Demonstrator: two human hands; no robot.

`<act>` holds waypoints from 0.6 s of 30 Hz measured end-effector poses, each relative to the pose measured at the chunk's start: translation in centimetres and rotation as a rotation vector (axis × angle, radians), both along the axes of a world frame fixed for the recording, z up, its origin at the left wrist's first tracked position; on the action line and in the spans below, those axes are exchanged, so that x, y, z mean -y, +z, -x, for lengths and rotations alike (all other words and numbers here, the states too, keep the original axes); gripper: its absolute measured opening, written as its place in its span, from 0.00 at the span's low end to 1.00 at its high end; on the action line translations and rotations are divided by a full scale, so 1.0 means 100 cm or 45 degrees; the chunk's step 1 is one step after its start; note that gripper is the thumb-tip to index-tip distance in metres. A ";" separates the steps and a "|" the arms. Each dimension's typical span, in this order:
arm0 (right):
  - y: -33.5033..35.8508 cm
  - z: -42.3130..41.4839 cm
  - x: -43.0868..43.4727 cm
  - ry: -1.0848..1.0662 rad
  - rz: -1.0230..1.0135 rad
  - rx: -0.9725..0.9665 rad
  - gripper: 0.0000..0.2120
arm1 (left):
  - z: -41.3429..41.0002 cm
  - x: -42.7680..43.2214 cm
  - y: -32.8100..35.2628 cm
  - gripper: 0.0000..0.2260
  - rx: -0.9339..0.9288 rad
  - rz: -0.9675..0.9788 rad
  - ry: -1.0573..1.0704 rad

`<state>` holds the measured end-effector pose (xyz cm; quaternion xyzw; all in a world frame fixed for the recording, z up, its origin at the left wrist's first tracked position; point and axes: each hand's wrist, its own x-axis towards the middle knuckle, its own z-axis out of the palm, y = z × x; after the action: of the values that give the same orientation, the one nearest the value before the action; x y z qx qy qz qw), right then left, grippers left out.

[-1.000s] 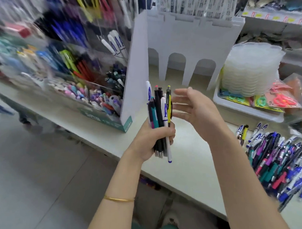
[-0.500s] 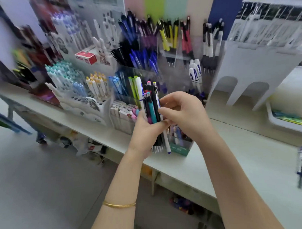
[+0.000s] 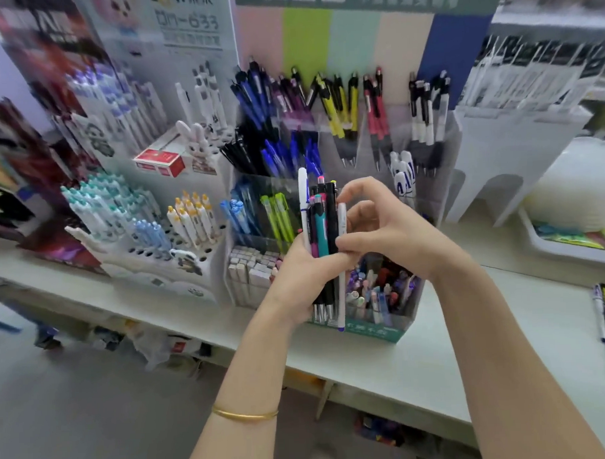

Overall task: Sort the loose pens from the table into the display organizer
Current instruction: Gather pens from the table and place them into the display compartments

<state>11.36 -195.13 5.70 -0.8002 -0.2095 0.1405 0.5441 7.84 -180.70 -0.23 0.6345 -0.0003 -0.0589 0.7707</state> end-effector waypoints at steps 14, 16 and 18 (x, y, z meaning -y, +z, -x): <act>0.021 -0.042 -0.010 -0.401 -0.325 0.166 0.04 | -0.043 0.021 0.006 0.16 0.129 -0.411 0.393; 0.025 -0.047 -0.022 -0.411 -0.194 0.304 0.05 | -0.048 0.020 0.007 0.19 0.168 -0.486 0.399; 0.027 -0.052 -0.030 -0.456 -0.068 0.442 0.09 | -0.053 0.016 0.009 0.20 0.179 -0.553 0.410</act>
<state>16.54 -192.12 8.39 -0.8221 -0.1583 -0.1031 0.5371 13.11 -182.35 0.71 0.7792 0.0597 0.1096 0.6142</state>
